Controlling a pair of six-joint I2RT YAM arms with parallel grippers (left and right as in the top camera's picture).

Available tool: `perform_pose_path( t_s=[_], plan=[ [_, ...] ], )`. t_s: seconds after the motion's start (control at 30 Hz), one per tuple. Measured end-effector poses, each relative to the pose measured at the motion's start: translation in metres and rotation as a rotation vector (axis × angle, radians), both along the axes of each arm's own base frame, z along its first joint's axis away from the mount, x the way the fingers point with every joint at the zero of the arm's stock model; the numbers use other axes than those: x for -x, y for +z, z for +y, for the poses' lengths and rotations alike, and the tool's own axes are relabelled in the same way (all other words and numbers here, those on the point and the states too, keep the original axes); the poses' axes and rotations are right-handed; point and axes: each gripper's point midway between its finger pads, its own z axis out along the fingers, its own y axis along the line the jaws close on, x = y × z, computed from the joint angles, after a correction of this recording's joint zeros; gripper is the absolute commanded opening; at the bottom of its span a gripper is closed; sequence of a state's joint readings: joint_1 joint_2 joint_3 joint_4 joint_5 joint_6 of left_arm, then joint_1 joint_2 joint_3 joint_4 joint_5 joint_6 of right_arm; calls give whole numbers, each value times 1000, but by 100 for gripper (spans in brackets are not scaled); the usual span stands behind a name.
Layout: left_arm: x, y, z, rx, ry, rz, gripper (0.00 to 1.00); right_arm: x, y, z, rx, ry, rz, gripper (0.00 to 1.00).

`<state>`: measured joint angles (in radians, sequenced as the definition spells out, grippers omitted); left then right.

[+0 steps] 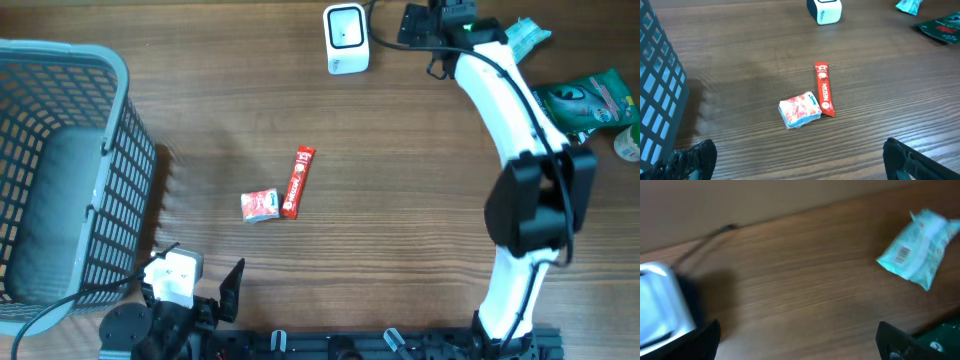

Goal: Scan the item barcode
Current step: 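Carry the wipes pack right and set it down at the top-right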

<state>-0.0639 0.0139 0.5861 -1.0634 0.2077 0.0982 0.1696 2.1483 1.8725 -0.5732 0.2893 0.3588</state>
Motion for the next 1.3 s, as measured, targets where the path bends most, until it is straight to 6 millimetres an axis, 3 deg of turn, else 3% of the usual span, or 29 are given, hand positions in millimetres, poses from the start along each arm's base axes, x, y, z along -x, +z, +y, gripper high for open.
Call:
perform_pose_path(
  t_s=[0.13, 0.23, 0.37, 0.53, 0.77, 0.8, 0.87, 0.9, 0.97, 1.13, 1.2, 1.3],
  plan=[
    [0, 0, 0, 0, 0, 0, 100, -24, -42, -68, -81, -182, -30, 99],
    [0, 0, 0, 0, 0, 0, 100, -34, -55, -105, -110, -263, -70, 100],
    [0, 0, 0, 0, 0, 0, 100, -43, -71, -112, -108, -293, -94, 99],
    [0, 0, 0, 0, 0, 0, 100, -38, -97, -124, -55, -362, -65, 99],
    [0, 0, 0, 0, 0, 0, 100, -24, -113, -183, -16, -506, -55, 98],
    [0, 0, 0, 0, 0, 0, 100, -22, -113, -192, -8, -522, -54, 95],
    [0, 0, 0, 0, 0, 0, 100, -19, -118, -199, 6, -531, -42, 72],
    [0, 0, 0, 0, 0, 0, 100, -18, -120, -200, 7, -531, -39, 57],
    [0, 0, 0, 0, 0, 0, 100, -19, -127, -198, 9, -525, -29, 37],
    [0, 0, 0, 0, 0, 0, 100, -12, -129, -199, 19, -523, 14, 20],
    [0, 0, 0, 0, 0, 0, 100, -5, -129, -206, 26, -532, 53, 6],
    [0, 0, 0, 0, 0, 0, 100, 15, -134, -232, 37, -572, 128, 5]
  ],
)
